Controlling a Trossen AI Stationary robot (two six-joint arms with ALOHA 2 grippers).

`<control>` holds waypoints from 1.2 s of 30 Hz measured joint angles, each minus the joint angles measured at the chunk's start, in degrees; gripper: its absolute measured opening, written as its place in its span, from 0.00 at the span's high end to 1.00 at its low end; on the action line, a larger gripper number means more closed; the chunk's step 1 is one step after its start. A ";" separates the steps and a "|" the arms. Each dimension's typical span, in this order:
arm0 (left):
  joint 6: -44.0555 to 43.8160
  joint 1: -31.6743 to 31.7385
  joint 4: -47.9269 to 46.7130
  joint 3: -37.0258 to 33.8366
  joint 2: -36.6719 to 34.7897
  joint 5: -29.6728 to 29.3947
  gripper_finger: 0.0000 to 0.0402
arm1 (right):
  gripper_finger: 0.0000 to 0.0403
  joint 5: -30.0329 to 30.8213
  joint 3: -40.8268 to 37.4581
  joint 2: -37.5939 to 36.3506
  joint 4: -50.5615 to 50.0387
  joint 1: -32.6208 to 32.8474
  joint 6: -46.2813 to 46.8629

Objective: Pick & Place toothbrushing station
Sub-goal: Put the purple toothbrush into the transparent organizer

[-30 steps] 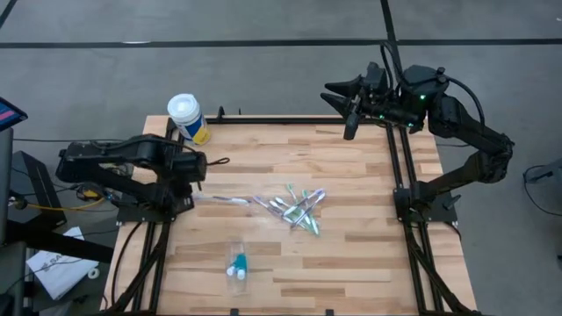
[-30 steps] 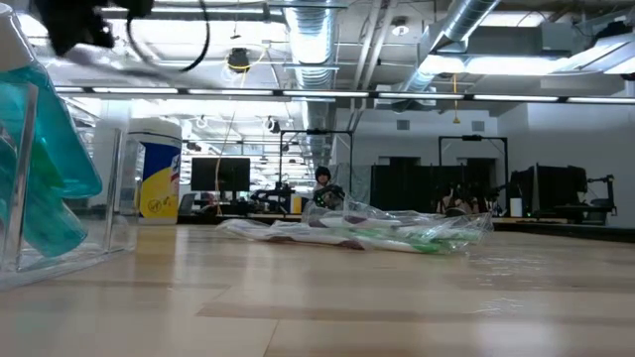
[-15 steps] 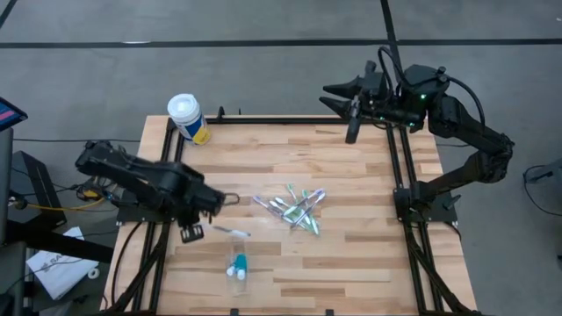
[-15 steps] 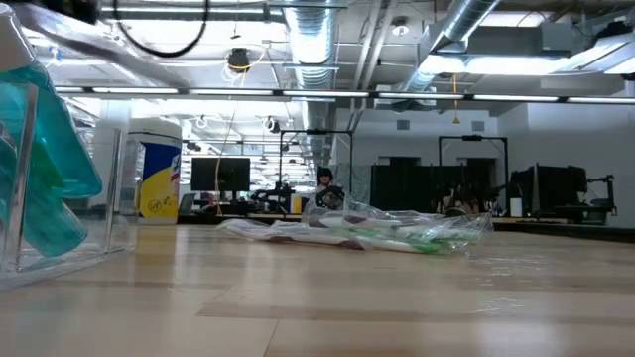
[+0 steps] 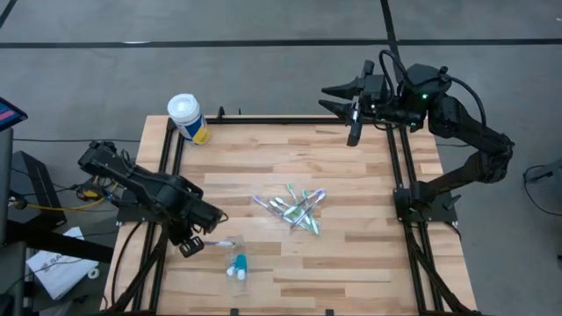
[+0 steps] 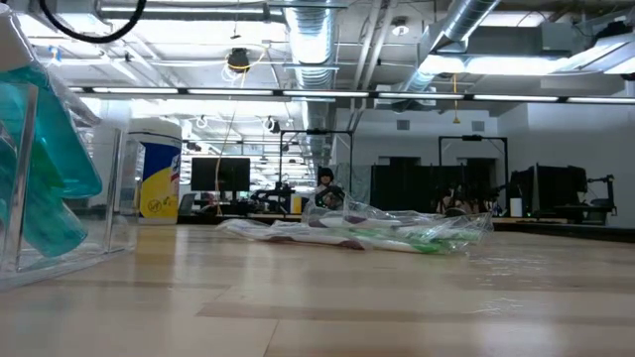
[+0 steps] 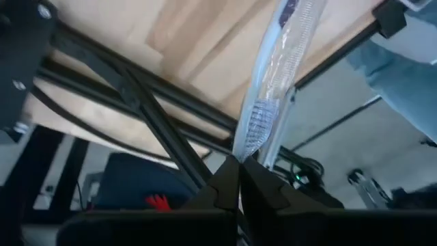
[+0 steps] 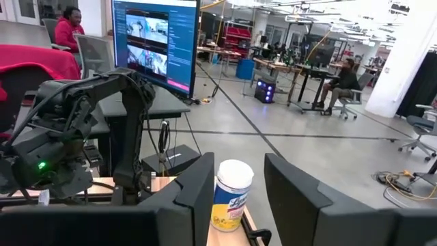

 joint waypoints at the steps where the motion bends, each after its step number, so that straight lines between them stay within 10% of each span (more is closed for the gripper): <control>1: -0.16 0.00 -0.12 0.00 0.00 1.03 1.00 | 0.71 -0.01 0.00 0.00 0.00 0.00 -0.01; 17: -3.88 3.43 -0.09 -0.07 0.00 5.58 1.00 | 0.71 -1.41 0.00 0.02 1.77 0.00 -1.50; 36: 18.21 10.95 0.00 -0.09 13.19 8.16 1.00 | 0.71 -1.41 0.00 0.02 0.85 0.00 -2.92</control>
